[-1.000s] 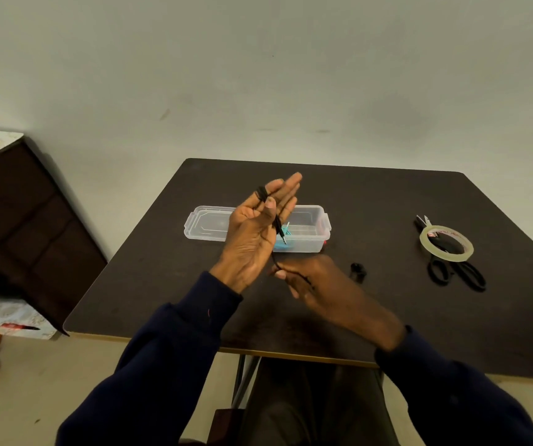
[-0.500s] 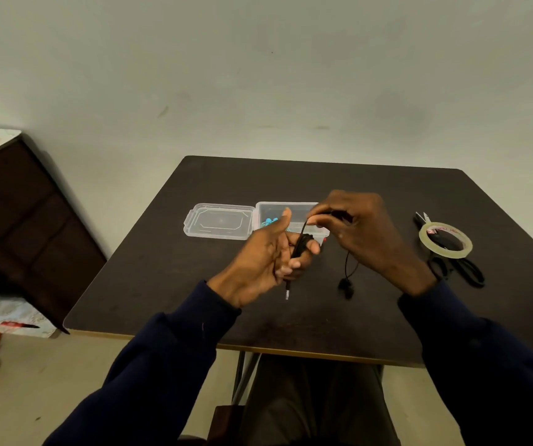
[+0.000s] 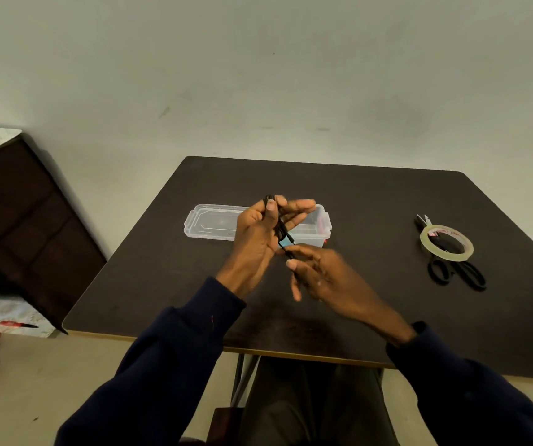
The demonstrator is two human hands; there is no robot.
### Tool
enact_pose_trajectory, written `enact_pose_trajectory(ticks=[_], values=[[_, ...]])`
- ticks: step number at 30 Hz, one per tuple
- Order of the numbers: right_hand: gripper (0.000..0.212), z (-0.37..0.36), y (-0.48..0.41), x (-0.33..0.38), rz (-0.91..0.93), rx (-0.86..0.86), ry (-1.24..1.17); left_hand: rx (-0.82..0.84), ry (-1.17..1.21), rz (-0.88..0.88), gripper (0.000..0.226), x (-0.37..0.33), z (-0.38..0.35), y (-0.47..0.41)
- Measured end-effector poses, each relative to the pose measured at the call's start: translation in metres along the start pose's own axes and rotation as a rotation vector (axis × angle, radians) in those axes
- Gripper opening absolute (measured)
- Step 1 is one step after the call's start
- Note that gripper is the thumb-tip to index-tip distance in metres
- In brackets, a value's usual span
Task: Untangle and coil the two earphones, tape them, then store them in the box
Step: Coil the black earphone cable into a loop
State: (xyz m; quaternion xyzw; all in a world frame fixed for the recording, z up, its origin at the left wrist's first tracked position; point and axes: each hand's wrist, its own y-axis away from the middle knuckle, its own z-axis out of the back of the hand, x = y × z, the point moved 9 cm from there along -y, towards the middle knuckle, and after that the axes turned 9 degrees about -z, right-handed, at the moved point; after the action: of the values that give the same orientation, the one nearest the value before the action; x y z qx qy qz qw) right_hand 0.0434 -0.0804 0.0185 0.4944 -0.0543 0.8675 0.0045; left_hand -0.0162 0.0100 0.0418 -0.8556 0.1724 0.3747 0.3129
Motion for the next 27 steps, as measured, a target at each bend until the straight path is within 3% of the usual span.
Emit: enact_pose_trajectory(ticks=[6,11,17,21,27], values=[[0.025,0.018,0.001,0.005,0.008,-0.004,0.069,0.006,-0.005,-0.062,0.028,-0.006,-0.003,-0.004],[0.022,0.024,0.004,0.003,0.001,-0.045,-0.028,-0.065,0.209,0.003,0.025,-0.013,-0.002,-0.007],[0.032,0.029,0.011,0.005,0.104,-0.248,-0.017,-0.083,0.142,0.049,0.025,-0.014,0.001,-0.004],[0.027,0.043,0.021,0.008,0.166,-0.441,-0.077,-0.146,0.087,0.057,0.025,-0.012,0.012,-0.003],[0.014,0.032,0.029,0.019,0.16,-0.232,-0.111,-0.194,0.099,0.027,0.024,-0.008,0.035,-0.01]])
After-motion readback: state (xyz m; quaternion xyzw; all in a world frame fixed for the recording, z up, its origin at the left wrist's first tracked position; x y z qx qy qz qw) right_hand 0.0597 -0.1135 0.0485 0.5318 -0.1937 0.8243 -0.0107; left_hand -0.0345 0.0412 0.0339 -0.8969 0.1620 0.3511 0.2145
